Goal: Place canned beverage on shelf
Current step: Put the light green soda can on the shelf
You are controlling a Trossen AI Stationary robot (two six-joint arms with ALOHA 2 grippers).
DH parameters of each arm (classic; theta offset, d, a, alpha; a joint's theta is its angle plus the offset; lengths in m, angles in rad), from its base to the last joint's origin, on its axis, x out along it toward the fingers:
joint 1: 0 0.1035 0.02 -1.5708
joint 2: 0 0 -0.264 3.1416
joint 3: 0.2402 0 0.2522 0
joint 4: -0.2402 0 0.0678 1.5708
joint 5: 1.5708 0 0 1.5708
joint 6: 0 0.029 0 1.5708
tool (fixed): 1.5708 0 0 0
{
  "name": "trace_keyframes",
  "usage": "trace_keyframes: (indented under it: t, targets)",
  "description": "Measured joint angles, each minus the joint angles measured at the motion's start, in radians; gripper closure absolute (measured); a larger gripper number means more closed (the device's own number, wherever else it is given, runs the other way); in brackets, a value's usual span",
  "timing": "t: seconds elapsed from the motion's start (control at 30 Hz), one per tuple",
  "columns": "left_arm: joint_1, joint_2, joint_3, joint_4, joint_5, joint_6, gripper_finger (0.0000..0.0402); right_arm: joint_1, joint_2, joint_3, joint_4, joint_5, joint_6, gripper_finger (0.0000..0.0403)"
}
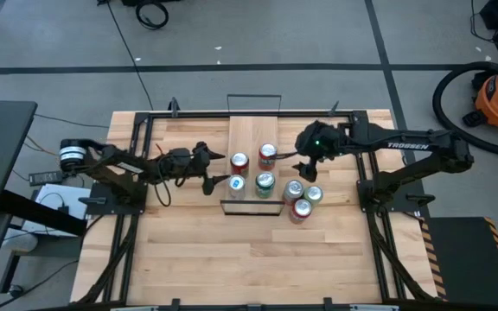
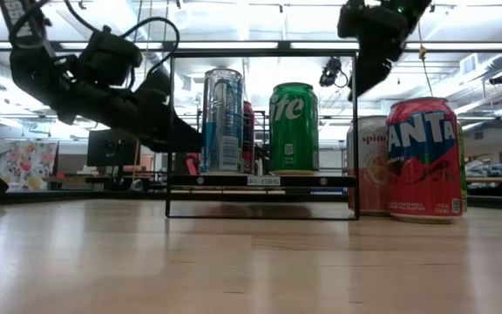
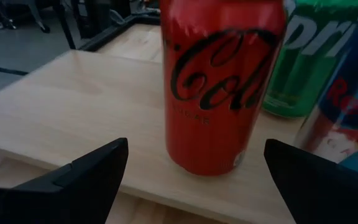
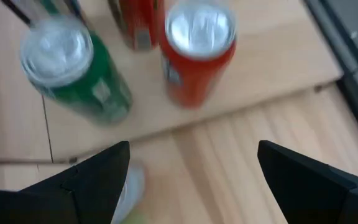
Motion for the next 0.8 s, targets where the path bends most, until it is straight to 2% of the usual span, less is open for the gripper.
trace_keyframes:
  t: [0.27, 0.47, 0.6, 0.8]
  targets:
    - [0.002, -0.201, 0.000, -0.221, -0.082, 0.003, 0.0013, 0.126, -0.002, -0.010, -0.145, -0.010, 0.078, 0.0038]
    - [0.002, -0.298, 0.000, -0.286, -0.109, 0.003, 0.0013, 0.230, -0.003, -0.015, -0.235, -0.117, 0.101, 0.0038]
    - [0.002, -0.331, 0.000, -0.305, -0.109, 0.003, 0.0013, 0.286, -0.002, -0.056, -0.235, -0.104, 0.099, 0.0038]
    - [0.002, -0.342, 0.000, -0.311, -0.109, 0.007, 0.0013, 0.305, 0.000, -0.118, -0.188, -0.052, 0.096, 0.0038]
